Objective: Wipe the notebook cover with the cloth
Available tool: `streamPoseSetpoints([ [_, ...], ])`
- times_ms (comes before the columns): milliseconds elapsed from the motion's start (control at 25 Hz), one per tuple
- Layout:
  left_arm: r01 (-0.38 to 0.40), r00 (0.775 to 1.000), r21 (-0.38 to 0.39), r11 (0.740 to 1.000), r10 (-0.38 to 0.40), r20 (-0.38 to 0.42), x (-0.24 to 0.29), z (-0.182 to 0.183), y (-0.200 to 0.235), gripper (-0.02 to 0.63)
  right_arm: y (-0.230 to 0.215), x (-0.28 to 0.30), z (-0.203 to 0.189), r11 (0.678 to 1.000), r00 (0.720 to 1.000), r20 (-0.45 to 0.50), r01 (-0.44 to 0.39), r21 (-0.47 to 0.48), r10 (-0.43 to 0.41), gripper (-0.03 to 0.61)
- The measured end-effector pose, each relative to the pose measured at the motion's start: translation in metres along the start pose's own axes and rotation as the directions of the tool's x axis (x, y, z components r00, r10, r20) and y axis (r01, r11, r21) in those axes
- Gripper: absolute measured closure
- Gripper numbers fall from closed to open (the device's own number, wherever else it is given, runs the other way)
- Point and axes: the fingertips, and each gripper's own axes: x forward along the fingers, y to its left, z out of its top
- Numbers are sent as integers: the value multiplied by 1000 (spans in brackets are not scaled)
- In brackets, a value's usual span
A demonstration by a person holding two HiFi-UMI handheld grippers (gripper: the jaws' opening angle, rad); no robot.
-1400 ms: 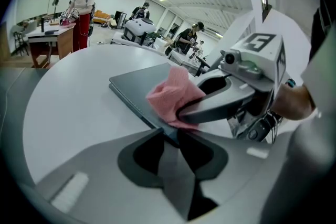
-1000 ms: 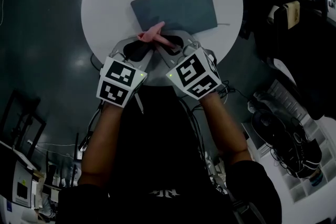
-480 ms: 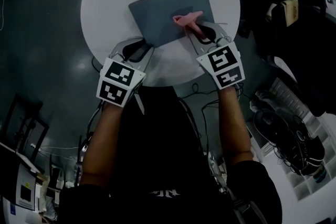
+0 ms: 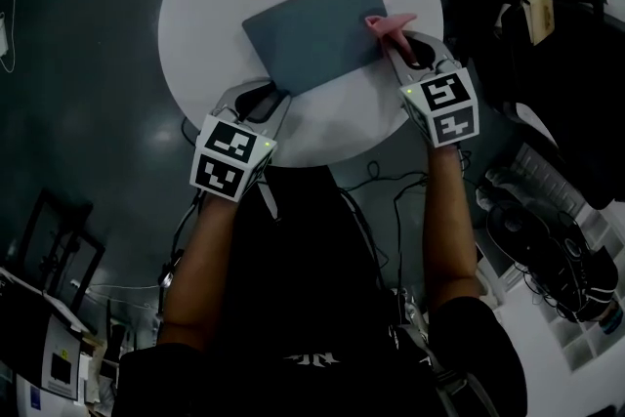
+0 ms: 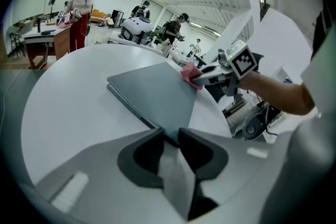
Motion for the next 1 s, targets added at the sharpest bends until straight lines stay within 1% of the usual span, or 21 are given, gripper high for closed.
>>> streamPoseSetpoints([
  [80,2,1000,1,1000,-2,-3,-1,0,0,520,-7,-1,-1,1000,1000,-8,26,9,-26,552],
  [200,6,1000,2,1000,-6,-8,1,2,-2,520,-34,-3,-13,994,993,-54,104,40,-102,552],
  [280,11,1000,0,1000,-11,-13,5,5,-2,520,-52,-9,-17,986,988,-56,148,77,-144,552],
  [360,25,1000,-7,1000,-25,-19,7,5,-3,520,-60,-17,-15,980,986,-41,165,107,-161,552],
  [400,35,999,-8,999,-35,-24,7,5,-4,520,-59,-21,-13,980,987,-30,158,123,-156,552],
  [480,52,998,19,998,-51,-46,5,2,-8,516,-50,-30,-7,979,992,10,119,165,-122,552],
  [560,61,995,76,995,-54,-89,5,0,-9,509,-40,-38,2,978,995,62,67,196,-81,552],
  [640,73,990,131,989,-56,-126,5,1,-7,509,-31,-45,13,977,993,111,22,213,-47,552],
  [720,84,989,168,982,-61,-138,-4,9,-3,509,-18,-52,29,974,987,162,-21,228,-17,552],
  [880,105,987,201,974,-78,-137,-50,35,-10,509,21,-87,71,959,963,264,-126,253,57,552],
  [920,114,988,213,970,-87,-129,-64,44,-14,511,31,-99,82,955,953,295,-149,256,70,552],
  [1000,132,989,263,956,-110,-99,-90,69,-22,512,44,-126,109,947,928,364,-180,266,74,552],
])
